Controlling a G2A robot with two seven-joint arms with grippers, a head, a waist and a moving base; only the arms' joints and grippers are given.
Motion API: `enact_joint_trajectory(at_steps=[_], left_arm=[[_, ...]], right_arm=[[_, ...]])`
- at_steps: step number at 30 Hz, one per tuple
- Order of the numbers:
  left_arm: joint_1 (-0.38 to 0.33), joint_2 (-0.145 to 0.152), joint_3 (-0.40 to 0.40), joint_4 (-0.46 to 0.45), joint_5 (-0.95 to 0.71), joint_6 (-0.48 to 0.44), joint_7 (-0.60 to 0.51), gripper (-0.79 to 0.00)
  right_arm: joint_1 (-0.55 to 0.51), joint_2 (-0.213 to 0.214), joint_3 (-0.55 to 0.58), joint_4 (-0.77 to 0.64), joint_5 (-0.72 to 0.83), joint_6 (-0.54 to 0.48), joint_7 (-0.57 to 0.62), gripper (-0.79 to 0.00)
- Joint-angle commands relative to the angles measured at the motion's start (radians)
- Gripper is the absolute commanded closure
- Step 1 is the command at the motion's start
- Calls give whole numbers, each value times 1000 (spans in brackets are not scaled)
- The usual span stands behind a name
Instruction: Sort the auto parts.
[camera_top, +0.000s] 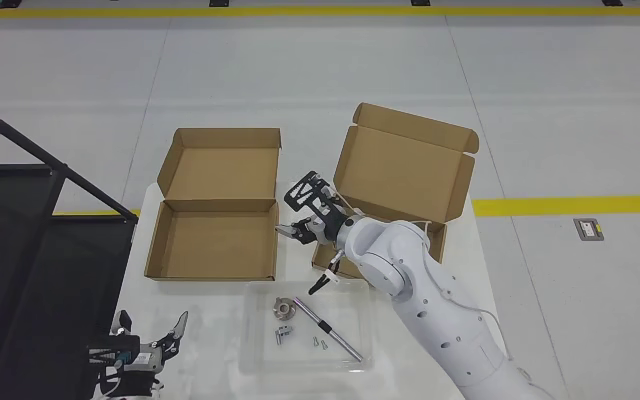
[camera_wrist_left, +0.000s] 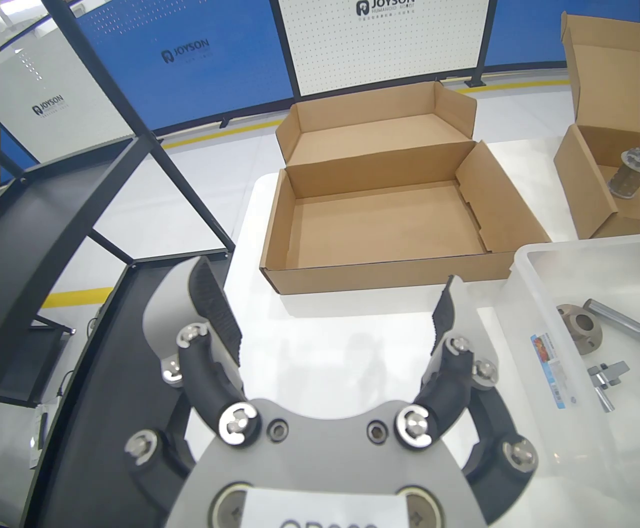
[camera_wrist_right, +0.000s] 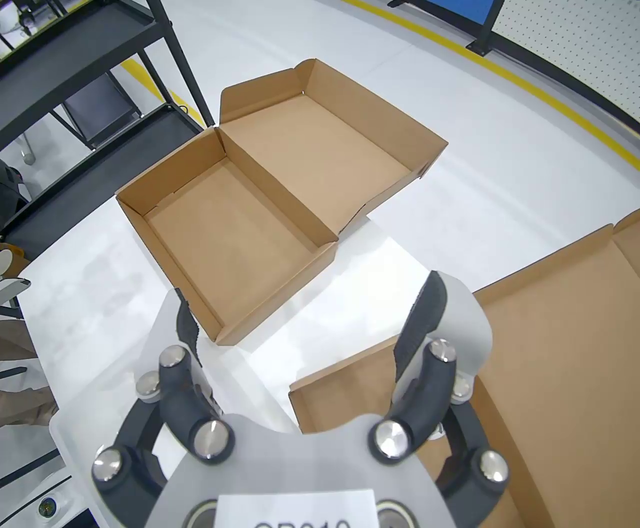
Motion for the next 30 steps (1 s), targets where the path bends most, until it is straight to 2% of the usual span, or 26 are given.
enact_joint_trajectory(at_steps=[1, 12, 21, 30], left_arm=[[0, 0, 0, 0, 0, 0, 0, -785], [-7, -1, -2, -3, -6, -9, -2, -785], [-27, -2, -14, -30, -42, -76, 2, -785], [-27, -2, -14, -30, -42, -76, 2, -785]], right_arm=[[0, 0, 0, -1, 0, -1, 0, -785], [-27, 4, -9, -51, -45, -37, -41, -785], [-98, 16, -11, -250, -121, -128, -150, -785], [-98, 16, -11, -250, -121, -128, -150, -785]])
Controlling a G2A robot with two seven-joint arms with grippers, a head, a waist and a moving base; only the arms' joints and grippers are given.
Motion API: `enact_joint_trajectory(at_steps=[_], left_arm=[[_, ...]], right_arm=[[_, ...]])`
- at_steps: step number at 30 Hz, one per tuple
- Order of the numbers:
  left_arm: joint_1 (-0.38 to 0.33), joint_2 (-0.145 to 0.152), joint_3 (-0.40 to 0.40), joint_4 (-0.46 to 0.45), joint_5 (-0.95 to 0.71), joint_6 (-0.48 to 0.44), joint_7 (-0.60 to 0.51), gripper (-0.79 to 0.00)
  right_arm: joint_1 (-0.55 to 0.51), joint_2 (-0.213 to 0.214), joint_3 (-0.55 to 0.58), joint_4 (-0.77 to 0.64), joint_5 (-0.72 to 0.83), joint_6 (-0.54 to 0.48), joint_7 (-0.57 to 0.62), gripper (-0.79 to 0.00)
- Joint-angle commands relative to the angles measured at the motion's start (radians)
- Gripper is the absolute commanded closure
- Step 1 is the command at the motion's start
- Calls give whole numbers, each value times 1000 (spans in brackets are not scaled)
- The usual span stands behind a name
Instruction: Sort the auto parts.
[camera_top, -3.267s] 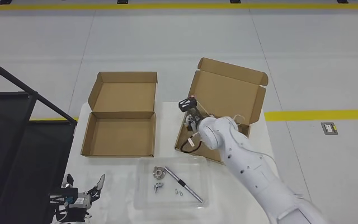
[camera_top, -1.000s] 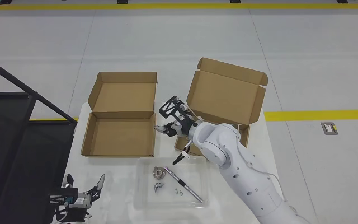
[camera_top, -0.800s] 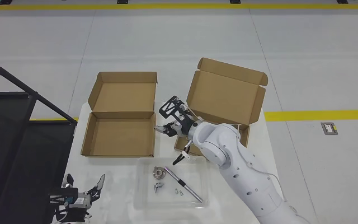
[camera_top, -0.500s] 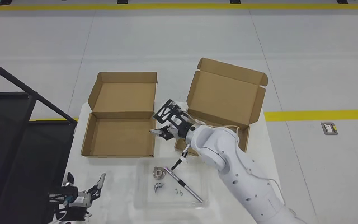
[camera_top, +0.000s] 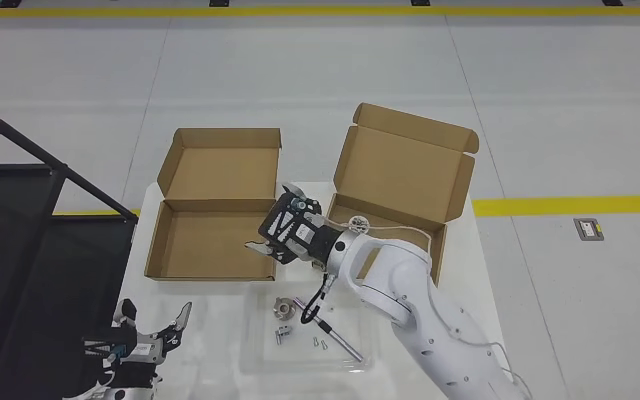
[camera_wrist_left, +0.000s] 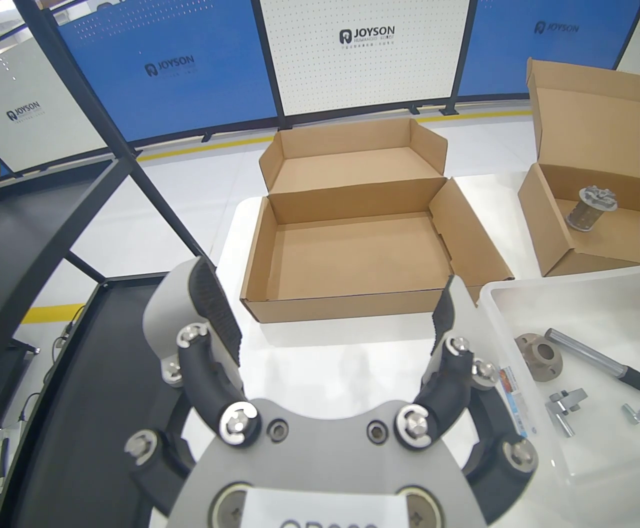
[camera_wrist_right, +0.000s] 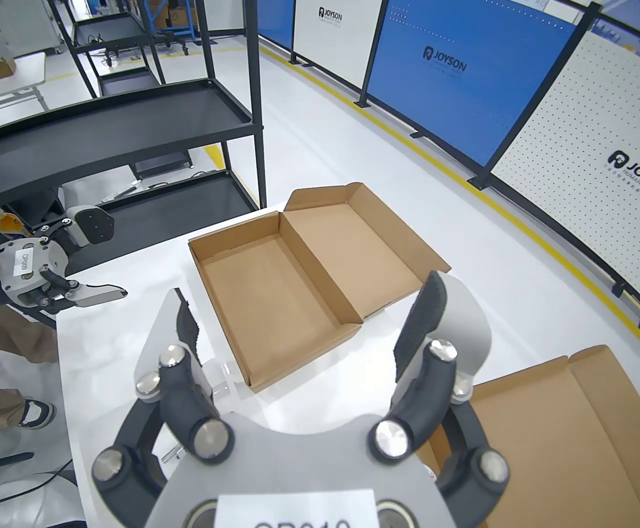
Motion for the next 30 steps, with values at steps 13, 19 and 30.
enact_joint_trajectory(at_steps=[13, 19, 30], left_arm=[[0, 0, 0, 0, 0, 0, 0, -785], [0, 0, 0, 0, 0, 0, 0, -785], [0, 0, 0, 0, 0, 0, 0, -785]], right_arm=[[-41, 3, -17, -85, -43, 1, 22, -785], [-128, 15, -14, -247, -34, -25, 131, -785], [-266, 40, 28, -387, 82, -37, 447, -785]])
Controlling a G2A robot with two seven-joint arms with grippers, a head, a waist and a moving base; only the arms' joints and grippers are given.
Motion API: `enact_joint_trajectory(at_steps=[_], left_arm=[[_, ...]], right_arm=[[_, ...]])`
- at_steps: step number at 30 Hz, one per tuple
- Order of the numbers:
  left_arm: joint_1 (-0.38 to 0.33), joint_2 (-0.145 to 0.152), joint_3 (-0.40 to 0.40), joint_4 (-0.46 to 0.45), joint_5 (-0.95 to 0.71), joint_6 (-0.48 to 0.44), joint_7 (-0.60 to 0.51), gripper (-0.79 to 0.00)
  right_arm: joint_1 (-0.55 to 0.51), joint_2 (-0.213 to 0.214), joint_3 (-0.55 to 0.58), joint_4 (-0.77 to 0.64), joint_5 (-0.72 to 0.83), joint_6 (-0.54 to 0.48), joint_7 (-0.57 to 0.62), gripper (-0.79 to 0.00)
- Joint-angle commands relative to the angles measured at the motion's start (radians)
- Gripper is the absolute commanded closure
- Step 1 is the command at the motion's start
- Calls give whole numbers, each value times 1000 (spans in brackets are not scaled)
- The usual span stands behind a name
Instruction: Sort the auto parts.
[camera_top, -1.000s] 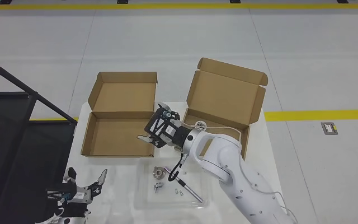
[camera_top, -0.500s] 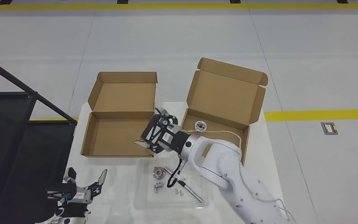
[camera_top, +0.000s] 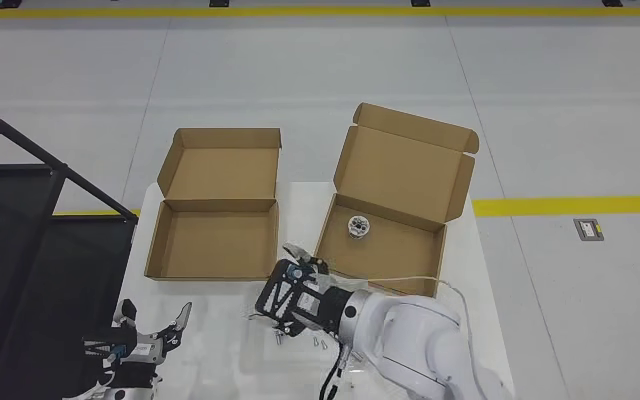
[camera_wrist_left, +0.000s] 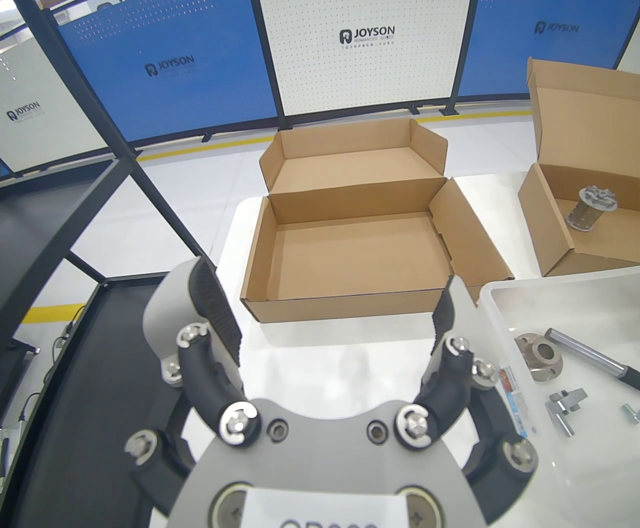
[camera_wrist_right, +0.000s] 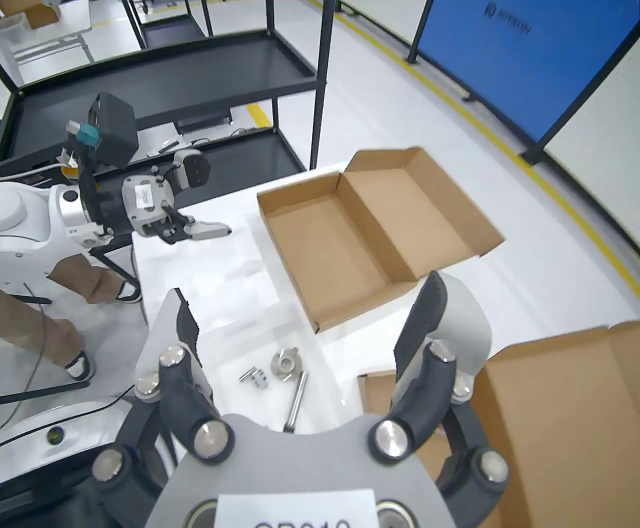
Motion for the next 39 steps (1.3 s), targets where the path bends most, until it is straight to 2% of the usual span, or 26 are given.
enact_joint_trajectory(at_steps=[1, 14, 16, 19, 27, 34, 36, 39], left_arm=[[0, 0, 0, 0, 0, 0, 0, -785], [0, 0, 0, 0, 0, 0, 0, -785], [0, 0, 0, 0, 0, 0, 0, -785], [0, 0, 0, 0, 0, 0, 0, -785], [0, 0, 0, 0, 0, 0, 0, -785], [0, 0, 0, 0, 0, 0, 0, -785], [0, 0, 0, 0, 0, 0, 0, -785], [0, 0, 0, 0, 0, 0, 0, -785]], right_arm=[[1, 0, 0, 2, 0, -1, -15, -785], [0, 0, -18, 9, -18, -12, -16, -785], [22, -4, -49, 42, -57, 16, 30, -785], [72, -20, -124, 83, -125, 112, 151, -785], [184, -58, -249, 244, -106, 136, 332, -785], [252, -94, -314, 406, -124, 233, 429, -785], [262, -103, -340, 449, -173, 279, 495, -785], [261, -115, -346, 492, -159, 307, 473, -785]])
